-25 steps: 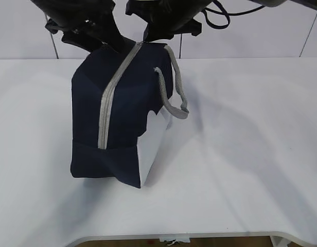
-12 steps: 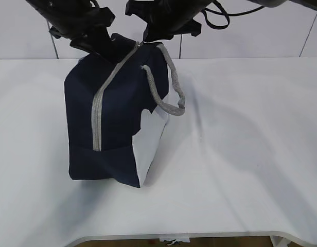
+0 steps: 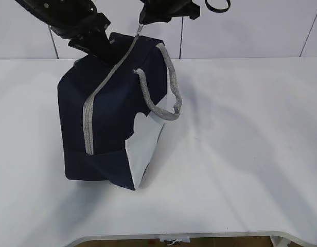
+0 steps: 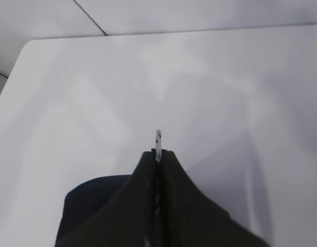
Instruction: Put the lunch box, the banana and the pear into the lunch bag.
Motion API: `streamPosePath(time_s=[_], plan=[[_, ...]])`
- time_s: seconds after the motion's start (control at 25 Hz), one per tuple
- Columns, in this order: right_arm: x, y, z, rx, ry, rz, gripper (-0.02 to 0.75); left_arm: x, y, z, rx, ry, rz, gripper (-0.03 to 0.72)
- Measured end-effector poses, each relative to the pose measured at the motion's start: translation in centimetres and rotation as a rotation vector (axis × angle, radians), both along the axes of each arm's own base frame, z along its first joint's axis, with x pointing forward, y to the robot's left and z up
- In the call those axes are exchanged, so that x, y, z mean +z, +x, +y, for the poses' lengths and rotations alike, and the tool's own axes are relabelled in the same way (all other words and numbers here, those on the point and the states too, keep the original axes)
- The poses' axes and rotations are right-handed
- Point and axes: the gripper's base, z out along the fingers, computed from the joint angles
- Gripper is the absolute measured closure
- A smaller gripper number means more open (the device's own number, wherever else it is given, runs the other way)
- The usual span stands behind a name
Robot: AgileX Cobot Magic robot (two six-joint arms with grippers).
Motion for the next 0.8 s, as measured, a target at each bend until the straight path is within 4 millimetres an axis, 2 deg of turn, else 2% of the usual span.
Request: streamPosePath(time_s=[0.24, 0.56, 0.8], plan=[[0.5, 0.0, -0.3, 0.0, -0.041, -0.024, 0.737, 1.3, -0.6, 0.2, -0.002, -0.004, -0.028, 0.694], [0.4, 0.3, -0.9, -0.012, -0.09, -0.04, 0.737, 4.2, -2.1, 0.7, -0.01, -0.009, -0.092, 0.694], [0.2, 0.6, -1.9, -0.032, -0.102, -0.021, 0.737, 5.6, -3.6, -0.3, -0.048, -0.017, -0.125, 0.694]])
